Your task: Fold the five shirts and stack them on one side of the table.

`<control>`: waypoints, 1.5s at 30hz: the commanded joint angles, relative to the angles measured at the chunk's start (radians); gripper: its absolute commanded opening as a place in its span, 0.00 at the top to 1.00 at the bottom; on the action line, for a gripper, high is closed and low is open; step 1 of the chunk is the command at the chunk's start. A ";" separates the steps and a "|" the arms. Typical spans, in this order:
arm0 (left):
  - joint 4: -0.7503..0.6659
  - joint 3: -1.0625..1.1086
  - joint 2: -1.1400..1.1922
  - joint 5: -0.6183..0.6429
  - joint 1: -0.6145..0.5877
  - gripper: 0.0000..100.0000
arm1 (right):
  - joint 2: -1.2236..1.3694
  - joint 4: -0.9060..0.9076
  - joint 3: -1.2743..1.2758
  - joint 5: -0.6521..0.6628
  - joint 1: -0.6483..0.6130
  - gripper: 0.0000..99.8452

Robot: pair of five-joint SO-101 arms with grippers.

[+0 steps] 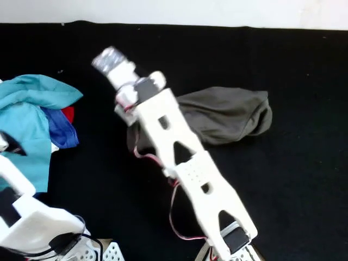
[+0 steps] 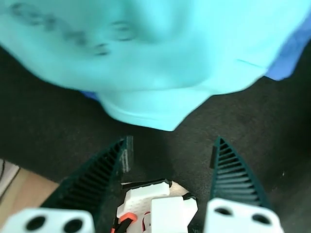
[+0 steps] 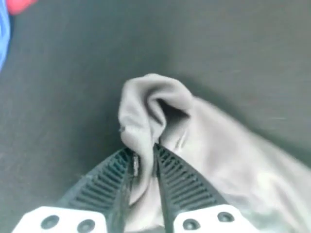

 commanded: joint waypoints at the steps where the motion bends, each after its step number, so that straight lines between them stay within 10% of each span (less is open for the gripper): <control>1: 0.009 -0.027 -0.054 -0.002 0.087 0.74 | -0.317 0.013 -0.031 0.012 0.064 0.99; 14: 0.011 0.050 -0.058 0.000 0.280 0.74 | -1.018 -0.220 0.292 0.098 0.073 0.99; 30: 0.048 0.068 -0.104 0.002 0.634 0.74 | -0.923 -0.483 0.946 0.094 0.346 0.99; 45: -0.330 0.605 -0.475 0.582 1.265 0.74 | -0.736 -0.619 0.949 0.097 0.400 0.99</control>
